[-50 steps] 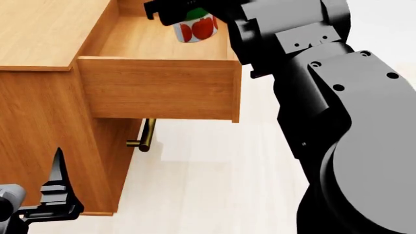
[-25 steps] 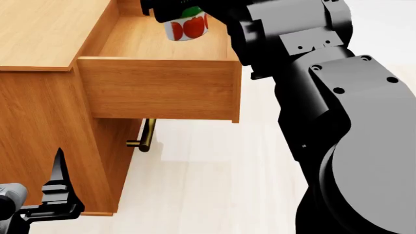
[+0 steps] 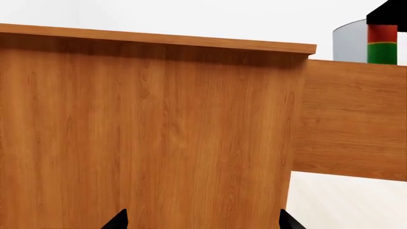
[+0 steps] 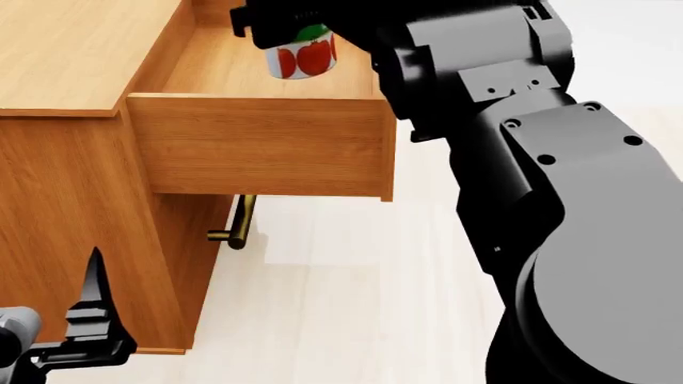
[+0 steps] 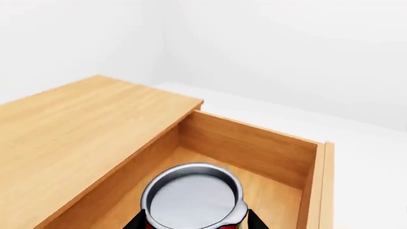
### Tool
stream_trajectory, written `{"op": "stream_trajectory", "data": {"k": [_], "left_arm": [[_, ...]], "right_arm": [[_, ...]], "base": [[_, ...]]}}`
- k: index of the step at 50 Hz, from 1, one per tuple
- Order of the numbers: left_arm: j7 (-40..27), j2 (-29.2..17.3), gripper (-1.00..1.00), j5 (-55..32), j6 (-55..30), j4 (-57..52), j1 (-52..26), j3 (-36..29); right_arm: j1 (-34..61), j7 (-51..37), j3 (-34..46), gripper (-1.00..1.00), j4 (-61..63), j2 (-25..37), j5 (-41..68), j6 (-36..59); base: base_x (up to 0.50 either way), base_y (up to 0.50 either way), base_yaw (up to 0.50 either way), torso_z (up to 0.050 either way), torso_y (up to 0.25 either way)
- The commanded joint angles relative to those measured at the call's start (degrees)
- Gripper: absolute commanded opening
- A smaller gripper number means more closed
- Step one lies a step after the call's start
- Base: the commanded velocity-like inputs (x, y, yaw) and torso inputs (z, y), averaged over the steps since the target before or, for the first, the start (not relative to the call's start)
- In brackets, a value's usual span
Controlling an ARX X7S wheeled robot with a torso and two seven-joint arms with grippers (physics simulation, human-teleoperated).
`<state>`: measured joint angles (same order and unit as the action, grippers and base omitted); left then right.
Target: Put the ketchup in the top drawer of the cabinet.
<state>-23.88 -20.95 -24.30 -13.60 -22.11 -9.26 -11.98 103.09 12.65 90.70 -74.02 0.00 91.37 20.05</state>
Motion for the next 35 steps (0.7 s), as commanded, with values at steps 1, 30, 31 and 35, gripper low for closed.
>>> {"op": "stream_trajectory", "data": {"k": [1,30,31,35], "left_arm": [[-0.20,-0.30,1.00,-0.23,0.04,-0.22,0.25,0.10],[-0.13,-0.27,1.00,-0.42,0.90,1.19,-0.02,-0.14],[-0.14,-0.27,1.00,-0.39,0.94,1.23,-0.01,-0.16],[-0.18,-0.26,1.00,-0.39,1.03,1.33,-0.03,-0.17]], "right_arm": [[-0.95,0.84,-1.08,-1.00,0.40,0.00,-3.08,-0.46],[-3.18,1.21,-1.82,-1.00,0.43,0.00,-5.36,-0.71],[-3.21,1.21,-1.83,-1.00,0.45,0.00,-5.44,-0.70],[-3.24,1.27,-1.96,-1.00,0.41,0.00,-5.47,-0.71]], "base": [[0.00,0.00,0.00,0.000,0.000],[0.00,0.00,0.00,0.000,0.000],[0.00,0.00,0.00,0.000,0.000],[0.00,0.00,0.00,0.000,0.003]]}}
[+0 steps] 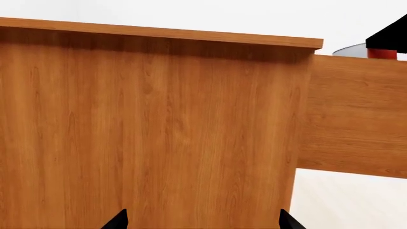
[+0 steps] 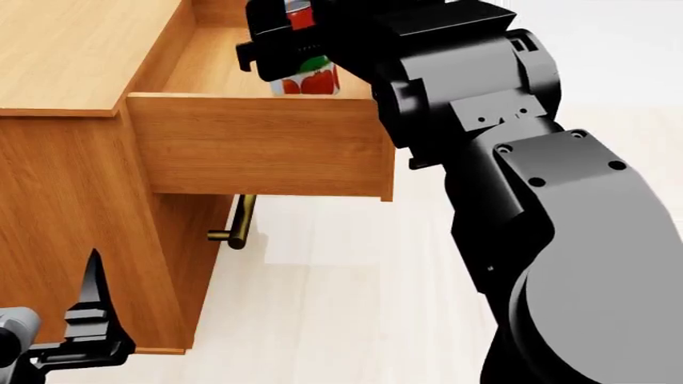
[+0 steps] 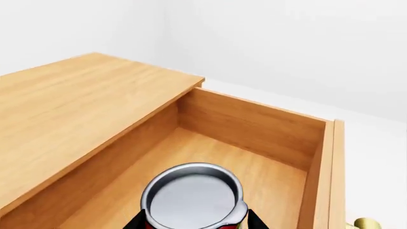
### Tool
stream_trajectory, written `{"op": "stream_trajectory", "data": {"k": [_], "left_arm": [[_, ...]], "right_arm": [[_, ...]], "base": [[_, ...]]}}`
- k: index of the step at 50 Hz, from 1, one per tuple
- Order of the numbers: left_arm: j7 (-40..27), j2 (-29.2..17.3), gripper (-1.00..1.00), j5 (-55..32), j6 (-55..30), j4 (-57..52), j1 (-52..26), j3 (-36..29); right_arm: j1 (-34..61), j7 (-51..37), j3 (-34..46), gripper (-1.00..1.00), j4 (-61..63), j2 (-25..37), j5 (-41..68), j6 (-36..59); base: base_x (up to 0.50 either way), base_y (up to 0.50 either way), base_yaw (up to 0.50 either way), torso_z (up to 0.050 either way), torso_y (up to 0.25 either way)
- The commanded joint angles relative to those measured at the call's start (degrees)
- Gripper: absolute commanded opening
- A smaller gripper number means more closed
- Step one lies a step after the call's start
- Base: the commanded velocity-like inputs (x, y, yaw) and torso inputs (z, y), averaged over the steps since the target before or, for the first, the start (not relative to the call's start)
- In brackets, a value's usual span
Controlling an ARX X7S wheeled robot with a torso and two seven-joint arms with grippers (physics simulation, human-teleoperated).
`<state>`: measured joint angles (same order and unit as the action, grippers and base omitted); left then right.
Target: Put the ketchup in the top drawer of the cabinet.
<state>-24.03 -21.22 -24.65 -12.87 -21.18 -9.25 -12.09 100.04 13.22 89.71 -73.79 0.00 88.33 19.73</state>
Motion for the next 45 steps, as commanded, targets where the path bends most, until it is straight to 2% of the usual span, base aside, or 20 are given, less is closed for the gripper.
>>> {"op": "stream_trajectory", "data": {"k": [1,7,8,27,45], "left_arm": [[-0.02,0.01,1.00,-0.10,0.29,0.42,-0.05,-0.07],[-0.14,-0.09,1.00,-0.19,0.20,0.24,-0.04,-0.09],[-0.19,-0.09,1.00,-0.25,0.20,0.19,-0.05,-0.04],[-0.48,-0.32,1.00,-0.20,0.77,0.16,0.31,-0.05],[-0.77,-0.55,1.00,-0.29,-0.47,-0.54,-0.75,-0.90]], "right_arm": [[-0.16,0.73,-0.98,-1.00,0.18,0.00,-2.41,-0.35],[-0.21,-0.31,-0.98,-1.00,-0.04,0.00,-1.88,0.25],[0.02,-0.46,-0.99,1.00,0.01,0.00,-1.70,0.26],[0.25,-0.83,-0.94,1.00,0.02,0.00,-2.50,-0.07],[8.93,-2.66,-1.51,1.00,-1.14,0.00,-2.48,-1.84]], "base": [[0.00,0.00,0.00,0.000,0.000],[0.00,0.00,0.00,0.000,0.000],[0.00,0.00,0.00,0.000,0.000],[0.00,0.00,0.00,0.000,0.000],[0.00,0.00,0.00,0.000,0.000]]}}
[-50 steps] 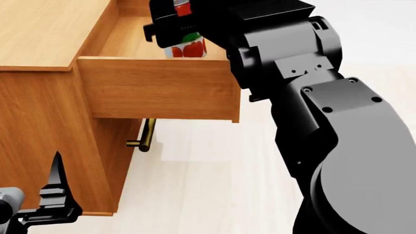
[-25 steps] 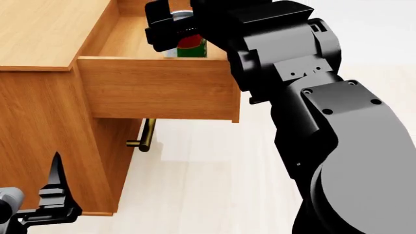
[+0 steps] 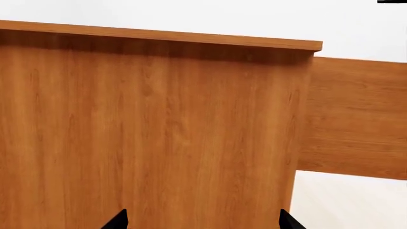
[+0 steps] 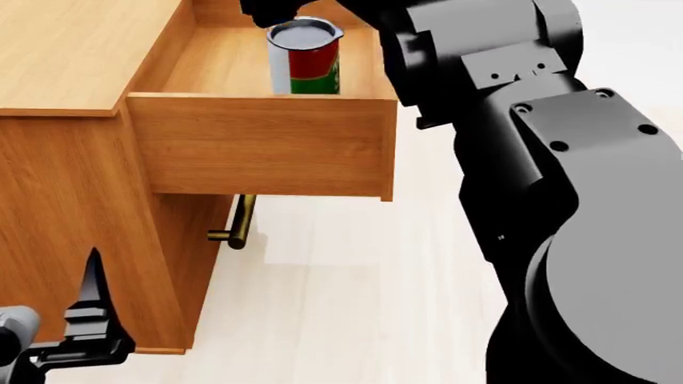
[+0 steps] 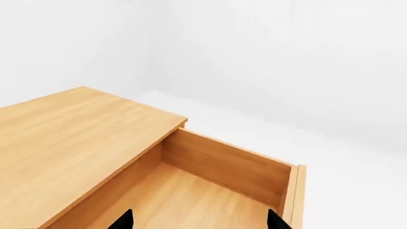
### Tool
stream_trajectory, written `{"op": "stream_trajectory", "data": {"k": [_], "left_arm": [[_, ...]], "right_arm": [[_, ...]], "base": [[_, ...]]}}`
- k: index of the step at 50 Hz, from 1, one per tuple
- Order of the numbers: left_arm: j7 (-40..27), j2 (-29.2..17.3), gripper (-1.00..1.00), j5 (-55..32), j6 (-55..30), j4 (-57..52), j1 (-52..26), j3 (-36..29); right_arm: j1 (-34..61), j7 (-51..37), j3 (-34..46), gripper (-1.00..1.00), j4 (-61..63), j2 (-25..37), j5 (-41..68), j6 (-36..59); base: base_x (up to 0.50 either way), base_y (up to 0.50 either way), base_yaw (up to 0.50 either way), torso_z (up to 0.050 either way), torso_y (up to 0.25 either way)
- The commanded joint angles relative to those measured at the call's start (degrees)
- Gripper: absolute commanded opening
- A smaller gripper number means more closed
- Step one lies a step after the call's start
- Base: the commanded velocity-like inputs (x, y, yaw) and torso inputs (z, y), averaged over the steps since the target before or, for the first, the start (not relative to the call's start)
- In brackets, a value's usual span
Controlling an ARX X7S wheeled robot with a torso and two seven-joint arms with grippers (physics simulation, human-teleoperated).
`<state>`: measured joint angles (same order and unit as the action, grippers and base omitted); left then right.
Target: Put the ketchup in the top drawer of the cabinet.
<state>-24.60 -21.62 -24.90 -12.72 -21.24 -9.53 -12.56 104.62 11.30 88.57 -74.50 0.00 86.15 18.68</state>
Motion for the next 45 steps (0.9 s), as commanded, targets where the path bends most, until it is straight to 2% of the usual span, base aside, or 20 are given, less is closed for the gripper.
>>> {"op": "stream_trajectory", "data": {"k": [1,9,11,19,22,29,34,36,37,39,45], "left_arm": [[-0.17,-0.11,1.00,0.08,-0.62,-0.44,-0.53,-0.64],[-0.29,-0.28,1.00,-0.04,-1.05,-0.70,-0.82,-0.83],[-0.27,-0.25,1.00,-0.02,-1.09,-0.71,-0.89,-0.99],[-0.36,-0.34,1.00,-0.20,-0.94,-0.68,-0.67,-0.93],[-0.45,-0.26,1.00,-0.03,-1.02,-0.59,-0.89,-1.16],[-0.45,-0.29,1.00,0.04,-0.90,-0.82,-0.73,-1.47],[-0.65,-0.53,1.00,-0.06,-1.00,-1.27,-0.48,-1.37],[-0.75,-0.72,1.00,-0.18,-1.03,-1.71,-0.27,-1.24],[-0.66,-0.65,1.00,-0.09,-0.82,-1.45,-0.24,-1.32],[-0.51,-0.49,1.00,0.10,-0.57,-1.05,-0.23,-1.62],[-0.76,-0.72,1.00,-0.14,-0.96,-1.98,-0.08,-1.67]], "right_arm": [[4.97,-1.39,-0.30,1.00,-0.45,0.00,-1.02,-1.21],[7.14,-3.75,-7.26,1.00,-0.50,0.03,-6.30,-4.08],[7.19,-5.55,-12.53,1.00,-0.50,0.02,-9.45,-6.29],[7.89,-4.74,-39.43,1.00,-0.49,0.01,-33.28,-3.72],[8.03,-3.61,-42.33,1.00,-0.49,0.01,-38.88,-4.54],[8.07,-1.78,-55.90,1.00,-0.48,0.24,-53.44,-3.45],[7.87,-0.96,-61.41,1.00,-0.39,1.75,-57.83,-3.97],[1.99,-4.48,-60.46,1.00,14.55,6.28,-57.47,2.31],[-2.97,-7.49,-61.78,1.00,23.14,10.20,-54.39,8.87],[-8.55,-12.54,-63.41,1.00,40.33,14.50,-52.06,13.76],[-17.66,-20.03,-67.53,1.00,59.53,21.33,-47.16,20.20]], "base": [[0.00,0.00,0.00,0.000,0.000],[0.00,0.00,0.00,0.000,0.000],[0.00,0.00,0.00,0.000,0.000],[0.00,0.00,0.00,0.000,0.000],[0.00,0.00,0.00,0.000,0.000],[0.00,0.00,0.00,0.000,0.000],[0.00,0.00,0.00,0.000,0.000],[0.00,0.00,0.00,0.000,0.000],[0.00,0.00,0.00,0.000,0.000],[0.00,0.00,0.00,0.000,0.000],[0.00,0.00,0.00,0.000,0.000]]}}
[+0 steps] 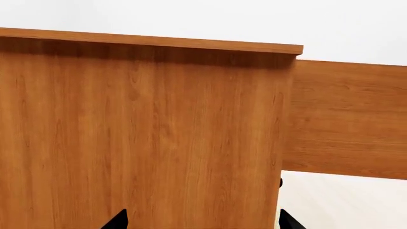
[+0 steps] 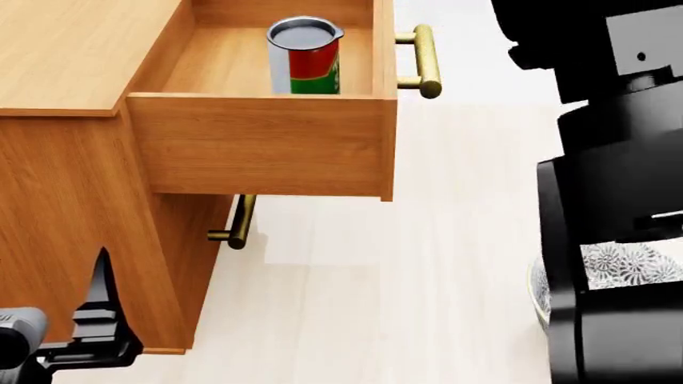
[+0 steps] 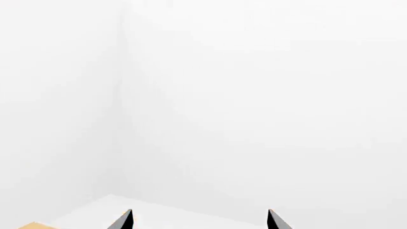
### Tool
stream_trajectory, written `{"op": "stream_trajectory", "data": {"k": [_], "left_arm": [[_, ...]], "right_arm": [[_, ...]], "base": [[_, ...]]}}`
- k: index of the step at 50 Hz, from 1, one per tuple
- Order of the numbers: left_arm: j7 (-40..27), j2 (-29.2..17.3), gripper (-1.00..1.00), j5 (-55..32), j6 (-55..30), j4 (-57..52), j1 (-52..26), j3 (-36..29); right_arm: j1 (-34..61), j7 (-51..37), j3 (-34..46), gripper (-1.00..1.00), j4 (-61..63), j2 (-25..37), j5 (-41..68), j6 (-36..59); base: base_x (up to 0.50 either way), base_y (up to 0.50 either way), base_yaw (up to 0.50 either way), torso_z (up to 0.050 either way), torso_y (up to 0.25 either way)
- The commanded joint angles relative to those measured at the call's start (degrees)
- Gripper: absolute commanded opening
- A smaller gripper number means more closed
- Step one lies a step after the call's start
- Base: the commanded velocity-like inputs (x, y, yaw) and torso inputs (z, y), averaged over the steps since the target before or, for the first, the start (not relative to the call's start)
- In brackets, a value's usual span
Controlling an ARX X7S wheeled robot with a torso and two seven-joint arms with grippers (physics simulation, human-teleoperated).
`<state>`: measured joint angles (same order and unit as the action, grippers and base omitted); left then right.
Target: Put the ketchup in the top drawer of the cabinet.
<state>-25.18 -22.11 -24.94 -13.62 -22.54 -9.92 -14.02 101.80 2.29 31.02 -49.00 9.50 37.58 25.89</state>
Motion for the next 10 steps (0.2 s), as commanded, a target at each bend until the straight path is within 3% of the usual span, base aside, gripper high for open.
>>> {"op": "stream_trajectory", "data": {"k": [1,10], "left_arm": [[-0.22,-0.31,1.00,-0.12,0.00,-0.76,0.49,-0.13],[-0.53,-0.36,1.00,0.08,-0.34,-1.29,0.49,-0.60]], "right_arm": [[-16.61,-12.02,-10.59,1.00,37.41,13.09,2.23,13.83],[-30.16,-20.72,-17.88,1.00,59.06,20.79,9.13,17.94]], "base": [[0.00,0.00,0.00,0.000,0.000],[0.00,0.00,0.00,0.000,0.000]]}}
